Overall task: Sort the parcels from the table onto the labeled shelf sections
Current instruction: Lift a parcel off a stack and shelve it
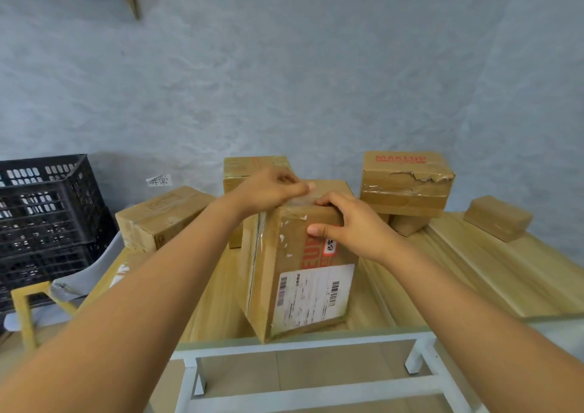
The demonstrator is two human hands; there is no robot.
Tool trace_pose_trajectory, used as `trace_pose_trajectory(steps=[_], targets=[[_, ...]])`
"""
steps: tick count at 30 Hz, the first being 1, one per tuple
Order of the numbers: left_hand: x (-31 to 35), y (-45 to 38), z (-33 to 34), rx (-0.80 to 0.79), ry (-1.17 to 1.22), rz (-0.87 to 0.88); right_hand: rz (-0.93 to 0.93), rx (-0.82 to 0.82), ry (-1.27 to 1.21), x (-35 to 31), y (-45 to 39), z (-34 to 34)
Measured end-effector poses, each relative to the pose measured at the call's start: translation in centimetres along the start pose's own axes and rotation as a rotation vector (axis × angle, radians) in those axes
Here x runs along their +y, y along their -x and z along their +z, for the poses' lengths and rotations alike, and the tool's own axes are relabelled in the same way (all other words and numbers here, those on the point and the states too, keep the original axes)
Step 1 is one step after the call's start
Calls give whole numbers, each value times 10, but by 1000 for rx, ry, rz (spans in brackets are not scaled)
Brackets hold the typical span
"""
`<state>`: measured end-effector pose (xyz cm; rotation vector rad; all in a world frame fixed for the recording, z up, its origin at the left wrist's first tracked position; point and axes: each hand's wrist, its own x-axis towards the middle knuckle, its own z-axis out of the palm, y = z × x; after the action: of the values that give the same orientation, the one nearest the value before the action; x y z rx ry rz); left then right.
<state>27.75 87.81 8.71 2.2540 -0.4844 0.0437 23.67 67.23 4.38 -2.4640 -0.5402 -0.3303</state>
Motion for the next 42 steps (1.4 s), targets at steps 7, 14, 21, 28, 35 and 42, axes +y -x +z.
trace_pose_trajectory(steps=[7, 14, 21, 28, 35, 42], targets=[[-31, 17, 14, 45, -24, -289, 213, 223, -63, 28, 18, -10], [-51, 40, 58, 70, 628, -447, 583, 198, -220, 59, 31, -6], [-64, 45, 71, 220, 655, -407, 697, 73, -319, 66, 47, 12], [-74, 55, 87, 248, 642, -443, 708, 75, -352, 65, 59, 37], [-73, 57, 92, 257, 597, -419, 688, 62, -344, 65, 60, 36], [-78, 57, 92, 226, 628, -477, 675, 69, -375, 65, 65, 36]])
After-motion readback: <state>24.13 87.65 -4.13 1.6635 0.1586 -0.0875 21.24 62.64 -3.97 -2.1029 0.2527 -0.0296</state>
